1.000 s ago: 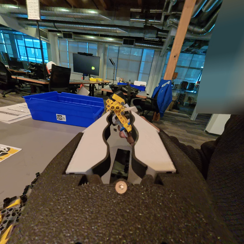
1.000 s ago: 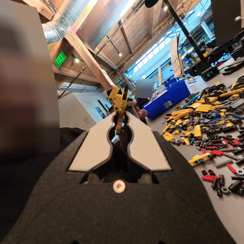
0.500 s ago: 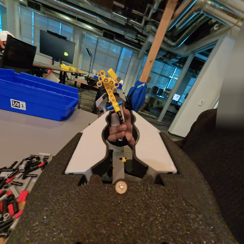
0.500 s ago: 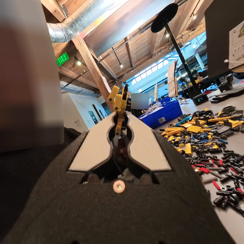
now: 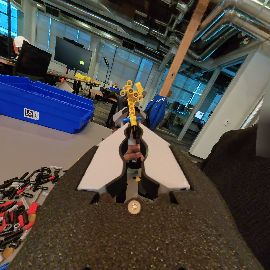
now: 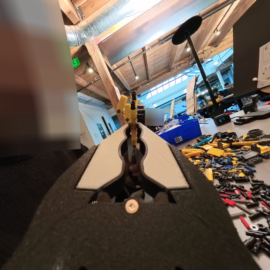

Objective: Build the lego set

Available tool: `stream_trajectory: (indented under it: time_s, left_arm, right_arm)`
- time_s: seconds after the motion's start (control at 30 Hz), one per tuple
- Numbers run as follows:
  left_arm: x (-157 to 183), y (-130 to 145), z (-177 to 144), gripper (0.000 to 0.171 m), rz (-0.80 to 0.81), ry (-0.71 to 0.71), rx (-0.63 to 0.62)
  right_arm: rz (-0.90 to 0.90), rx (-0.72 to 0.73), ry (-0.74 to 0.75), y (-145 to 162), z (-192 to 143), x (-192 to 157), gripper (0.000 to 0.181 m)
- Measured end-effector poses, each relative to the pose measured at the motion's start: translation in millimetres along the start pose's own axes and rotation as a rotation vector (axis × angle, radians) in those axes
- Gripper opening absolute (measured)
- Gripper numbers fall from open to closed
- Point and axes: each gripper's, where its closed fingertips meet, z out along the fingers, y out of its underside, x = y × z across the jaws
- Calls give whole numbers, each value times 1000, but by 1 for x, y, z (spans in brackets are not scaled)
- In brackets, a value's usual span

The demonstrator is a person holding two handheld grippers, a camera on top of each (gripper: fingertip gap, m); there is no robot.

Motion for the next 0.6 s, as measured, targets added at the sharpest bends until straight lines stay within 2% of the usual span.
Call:
stream_trajectory:
  time_s: [0.43,0.6]
  left_arm:
    - [-13,-18,-13,6,1,-51,67]
    - [-29,-34,-19,7,-12,-71,99]
  right_arm:
    - [67,-3,56,2,-2,14,9]
    - [72,14,96,-6,-7,17,9]
